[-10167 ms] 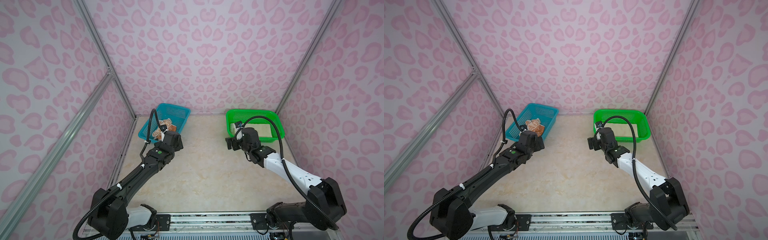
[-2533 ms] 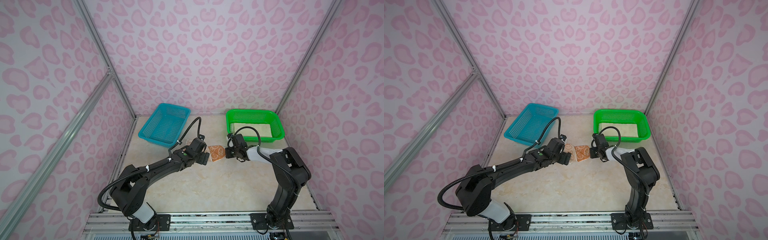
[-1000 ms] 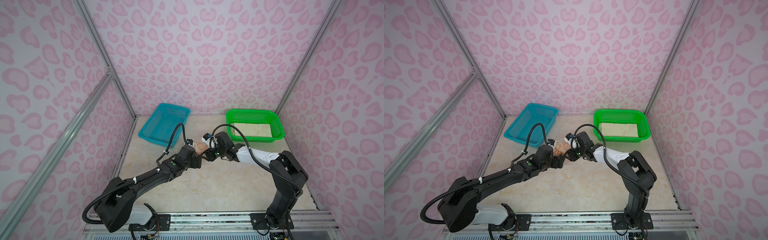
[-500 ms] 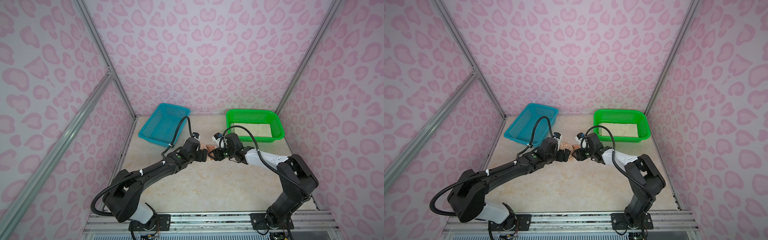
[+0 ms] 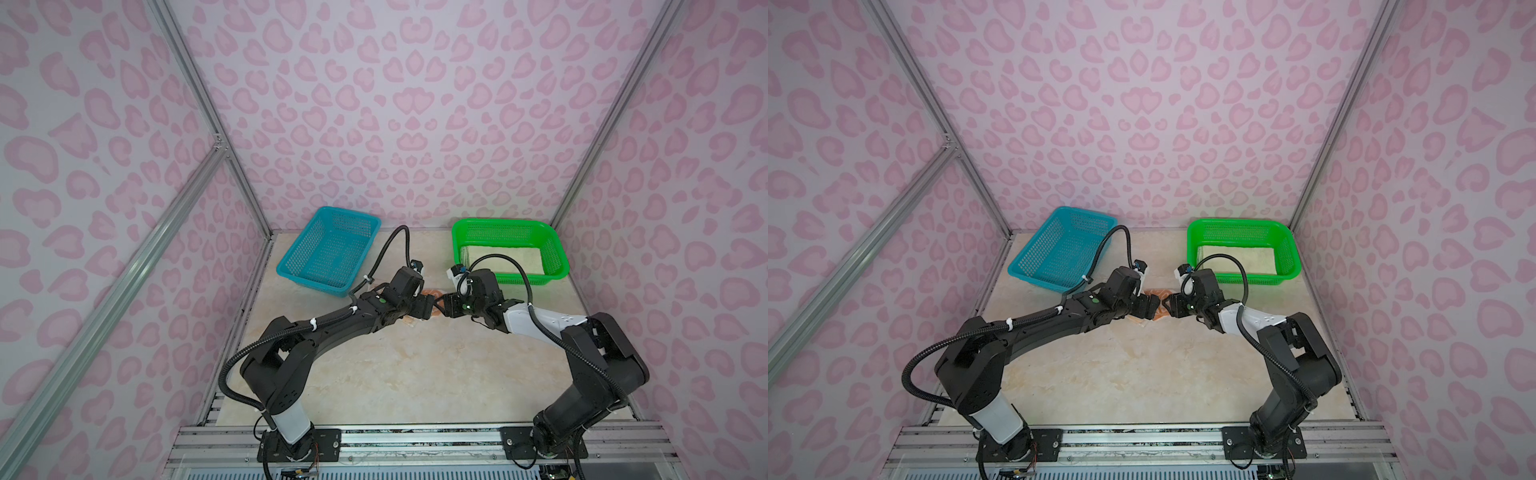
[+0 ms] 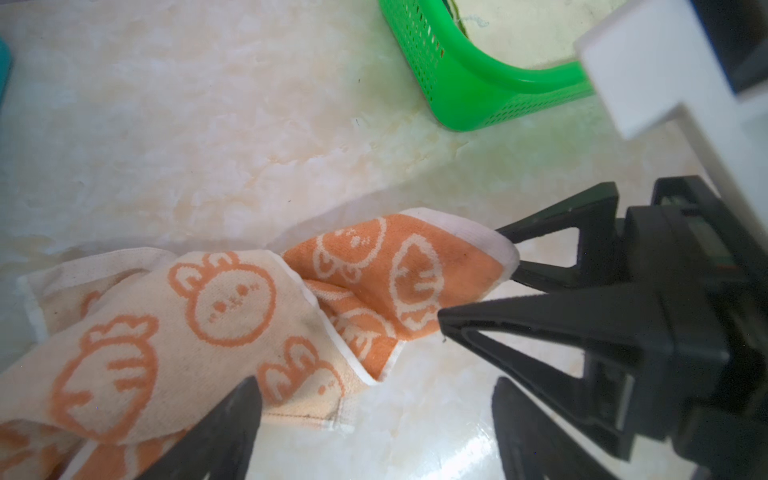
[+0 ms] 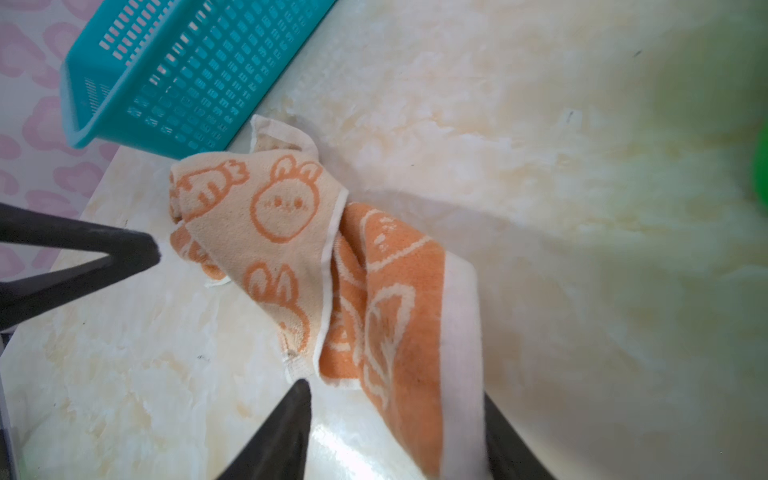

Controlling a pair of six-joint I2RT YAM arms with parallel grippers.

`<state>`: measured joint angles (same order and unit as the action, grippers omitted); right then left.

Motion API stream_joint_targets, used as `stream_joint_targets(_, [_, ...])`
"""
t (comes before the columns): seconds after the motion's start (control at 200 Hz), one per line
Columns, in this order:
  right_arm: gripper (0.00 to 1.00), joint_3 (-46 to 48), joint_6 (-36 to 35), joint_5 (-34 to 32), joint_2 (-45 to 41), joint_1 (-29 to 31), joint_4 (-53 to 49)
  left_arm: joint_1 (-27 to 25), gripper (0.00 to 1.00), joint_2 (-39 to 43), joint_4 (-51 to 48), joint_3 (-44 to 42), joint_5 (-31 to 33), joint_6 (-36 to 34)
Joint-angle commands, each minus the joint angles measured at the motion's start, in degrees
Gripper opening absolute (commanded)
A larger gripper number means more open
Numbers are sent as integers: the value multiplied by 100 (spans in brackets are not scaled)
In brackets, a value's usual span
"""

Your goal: Fold and stack the towels

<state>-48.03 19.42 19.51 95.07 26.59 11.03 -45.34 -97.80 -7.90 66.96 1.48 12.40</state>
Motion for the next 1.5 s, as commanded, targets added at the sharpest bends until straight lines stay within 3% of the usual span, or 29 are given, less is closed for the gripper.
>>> stream_joint_targets(0.0, [44,-54,153,1,202,-48,384,-6,89,-26,-32,123,160,-122])
stream_joint_targets(0.06, [31,-179,171,58,361,-92,435,-1,89,11,-62,126,220,-154])
stream_joint_targets(0.265, [0,-871,-90,16,722,-151,-24,64,89,280,-165,-30,377,-173])
stream_joint_targets(0.455, [0,-2517,-1997,-827,722,-130,-2027,254,89,820,-86,-336,325,-89])
stream_joint_targets(0.565, [0,-3587,-2983,-840,783,-125,-2799,334,89,1123,-146,-423,436,-92])
stream_joint_targets(0.715, [0,-4665,-3795,-338,785,-112,-2997,435,89,1582,-127,-579,665,-80])
stream_joint_targets(0.92, [0,-5836,-4429,801,848,84,-4043,581,89,2292,-305,-697,978,-204])
stream_joint_targets(1.03, [0,-5384,-4663,1228,589,458,-4468,657,88,2679,-459,-769,1219,-324])
stream_joint_targets(1.145, [0,-3947,-4458,1303,103,893,-4267,782,88,2950,-573,-815,1377,-486])
stream_joint_targets(1.335, [0,-1176,-3135,1098,-772,1372,-2660,1059,87,2833,-792,-544,1047,-799])
stream_joint_targets(1.495, [0,338,-1955,683,-1189,1402,-1816,1098,87,2179,-1046,47,623,-1190])
